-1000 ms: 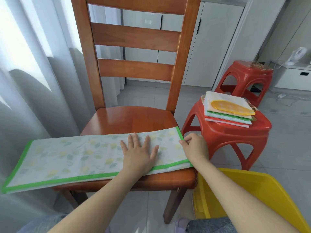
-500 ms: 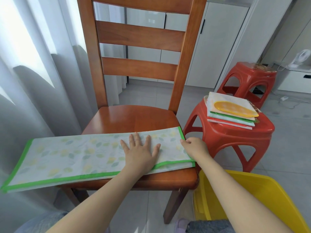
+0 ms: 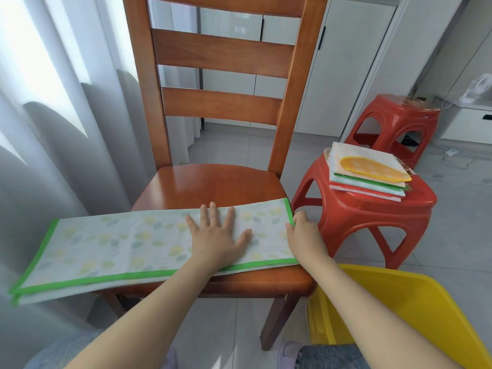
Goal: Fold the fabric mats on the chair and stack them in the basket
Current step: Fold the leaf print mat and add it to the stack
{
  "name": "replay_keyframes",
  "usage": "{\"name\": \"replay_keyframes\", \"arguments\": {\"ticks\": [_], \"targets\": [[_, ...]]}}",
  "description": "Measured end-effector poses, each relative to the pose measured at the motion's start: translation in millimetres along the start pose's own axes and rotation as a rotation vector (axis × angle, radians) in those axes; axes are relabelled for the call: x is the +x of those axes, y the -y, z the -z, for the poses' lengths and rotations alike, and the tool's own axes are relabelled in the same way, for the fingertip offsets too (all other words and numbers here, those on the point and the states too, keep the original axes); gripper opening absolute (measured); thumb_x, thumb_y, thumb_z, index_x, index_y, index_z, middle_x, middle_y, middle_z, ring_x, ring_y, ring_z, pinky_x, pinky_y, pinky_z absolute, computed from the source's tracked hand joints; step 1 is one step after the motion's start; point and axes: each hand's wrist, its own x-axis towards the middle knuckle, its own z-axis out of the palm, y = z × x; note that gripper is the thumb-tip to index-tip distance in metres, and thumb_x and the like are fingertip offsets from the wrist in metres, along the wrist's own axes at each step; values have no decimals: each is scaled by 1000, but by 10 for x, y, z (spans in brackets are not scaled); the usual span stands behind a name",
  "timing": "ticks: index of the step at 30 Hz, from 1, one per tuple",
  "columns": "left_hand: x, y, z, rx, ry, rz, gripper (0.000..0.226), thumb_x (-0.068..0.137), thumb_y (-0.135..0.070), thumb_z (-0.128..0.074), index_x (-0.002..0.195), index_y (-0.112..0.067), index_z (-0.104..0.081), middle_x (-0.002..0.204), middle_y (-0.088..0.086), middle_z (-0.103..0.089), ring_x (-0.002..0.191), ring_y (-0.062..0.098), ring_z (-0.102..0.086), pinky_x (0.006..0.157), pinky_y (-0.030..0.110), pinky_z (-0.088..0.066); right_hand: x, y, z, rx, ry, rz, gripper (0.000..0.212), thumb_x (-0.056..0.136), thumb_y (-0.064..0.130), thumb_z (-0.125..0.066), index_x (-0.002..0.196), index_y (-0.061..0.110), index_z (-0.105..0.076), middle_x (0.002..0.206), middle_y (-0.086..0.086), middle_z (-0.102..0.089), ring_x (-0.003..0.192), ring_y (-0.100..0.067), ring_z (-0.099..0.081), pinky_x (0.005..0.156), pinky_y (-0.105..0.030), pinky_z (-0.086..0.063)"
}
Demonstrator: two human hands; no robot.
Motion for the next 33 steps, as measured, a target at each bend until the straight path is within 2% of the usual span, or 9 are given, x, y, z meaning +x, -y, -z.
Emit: {"name": "replay_keyframes", "arguments": {"ticks": [3, 6, 9, 12, 15, 18, 24, 29, 33], "targets": [[-12, -15, -8, -15, -9, 3, 77, 86, -71, -10, 151, -31, 1, 159, 14, 7, 146, 34, 11, 111, 64, 6, -26, 33, -5, -165, -44, 35, 39, 97, 24, -43, 133, 11, -35, 130, -11, -48, 118, -27, -47, 91, -34, -41], [2, -59, -10, -37, -5, -9, 68, 91, -61, -10, 151, -30, -1, 159, 13, 6, 146, 33, 11, 111, 63, 7, 2, 57, 47, -383, -133, 228, 46, 97, 27, -40, 142, 21, -30, 146, -2, -35, 131, -24, -31, 108, -37, -24], [11, -199, -11, -77, 26, -60, 59, 97, -47, -10, 152, -28, 1, 159, 12, 8, 146, 30, 14, 115, 57, 10, 36, 101, 17, -328, 12, 328, 45, 100, 25, -28, 146, 23, -26, 156, 4, -18, 144, -18, -8, 116, -36, -5], [30, -337, -13, -157, 34, -122, 57, 99, -34, -13, 152, -19, 2, 160, 8, 7, 147, 24, 13, 118, 46, 8, 8, 80, -115, -258, 205, 309, 48, 102, 29, -17, 149, 25, -13, 158, 8, -6, 145, -11, 3, 118, -32, 3], [48, -292, -1, -163, 25, -175, 57, 99, -28, -18, 152, -17, -2, 161, 5, 4, 147, 19, 9, 120, 38, 5, -18, 14, -167, -254, 238, 299, 50, 101, 34, -11, 150, 27, -6, 158, 9, -2, 145, -9, 4, 119, -32, 3], [39, -39, 9, -120, 12, -155, 57, 99, -37, -18, 152, -25, -3, 161, 1, 4, 147, 16, 8, 120, 40, 5, -21, 4, -153, -261, 236, 298, 50, 101, 35, -9, 150, 28, -4, 158, 10, 0, 145, -8, 6, 119, -33, 3], [82, 683, 126, -38, 10, 51, 65, 95, -55, -16, 152, -27, -2, 161, 2, 5, 147, 18, 8, 119, 44, 4, -25, 81, -132, -284, 254, 256, 50, 101, 33, -11, 150, 25, -4, 158, 8, 2, 145, -10, 7, 119, -32, 5], [1, 357, 73, -83, -26, 60, 63, 97, -47, -13, 152, -21, 0, 160, 6, 6, 147, 22, 10, 119, 47, 5, -28, 341, -224, -182, 252, 299, 49, 102, 26, -16, 150, 20, -10, 158, 5, -6, 145, -10, 0, 116, -26, 4], [19, 126, 9, -132, -17, 24, 57, 98, -35, -12, 152, -19, 1, 160, 6, 7, 147, 20, 11, 119, 46, 6, -60, 480, -348, -120, 262, 332, 49, 102, 31, -16, 150, 23, -10, 158, 7, -6, 145, -9, 1, 114, -24, 5]]}}
